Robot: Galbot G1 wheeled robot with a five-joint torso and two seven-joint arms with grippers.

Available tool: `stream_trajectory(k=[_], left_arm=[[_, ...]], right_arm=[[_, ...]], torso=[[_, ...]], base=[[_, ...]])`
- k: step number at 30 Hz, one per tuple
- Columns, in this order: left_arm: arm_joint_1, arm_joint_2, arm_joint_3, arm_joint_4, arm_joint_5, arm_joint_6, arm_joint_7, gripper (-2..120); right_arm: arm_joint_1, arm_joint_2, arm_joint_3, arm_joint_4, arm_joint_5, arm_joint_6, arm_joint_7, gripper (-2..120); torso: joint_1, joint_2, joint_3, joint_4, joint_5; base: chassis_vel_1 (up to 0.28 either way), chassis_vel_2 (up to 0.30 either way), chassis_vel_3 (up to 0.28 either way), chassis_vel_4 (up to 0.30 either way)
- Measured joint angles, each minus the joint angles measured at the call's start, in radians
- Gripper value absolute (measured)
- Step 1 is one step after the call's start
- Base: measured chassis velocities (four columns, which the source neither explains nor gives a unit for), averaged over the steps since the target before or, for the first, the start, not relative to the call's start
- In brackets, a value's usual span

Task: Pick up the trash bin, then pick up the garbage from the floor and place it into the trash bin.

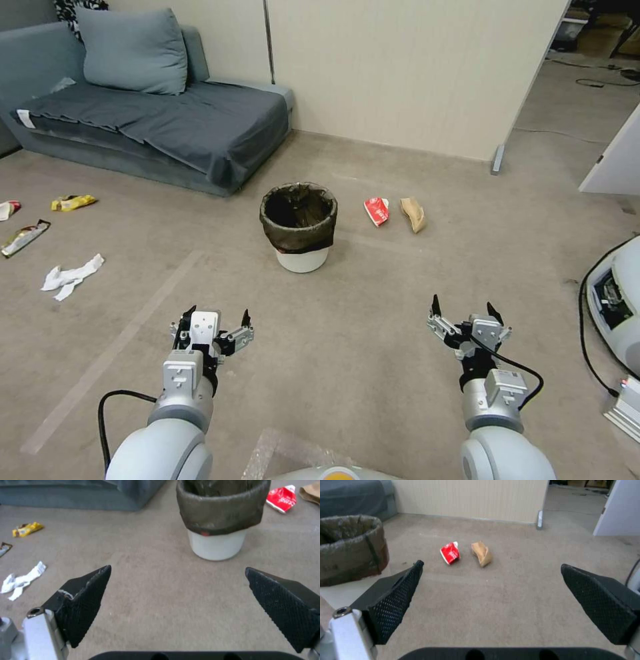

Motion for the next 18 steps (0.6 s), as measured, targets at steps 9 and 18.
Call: stream_trajectory(k=[9, 18], left_arm=[[-0.002, -0.001, -0.006, 0.0, -0.001, 0.003, -0.001, 100], [0.001, -0.006, -0.01, 0.001, 0.001, 0.002, 0.0, 100]], right_arm=[[0.002, 0.004, 0.0, -0.012, 0.006, -0.004, -0.003, 100], [0.012, 0.005, 0.0, -0.025, 0.017, -0.01, -0.004, 100]], torso=[[0.0, 0.0, 0.0, 0.0, -0.0002], [0.0, 0.0, 0.0, -0.0002, -0.0003]], base=[[-0.089, 0.103, 0.087, -0.104], [-0.116, 0.112, 0.116, -0.117]])
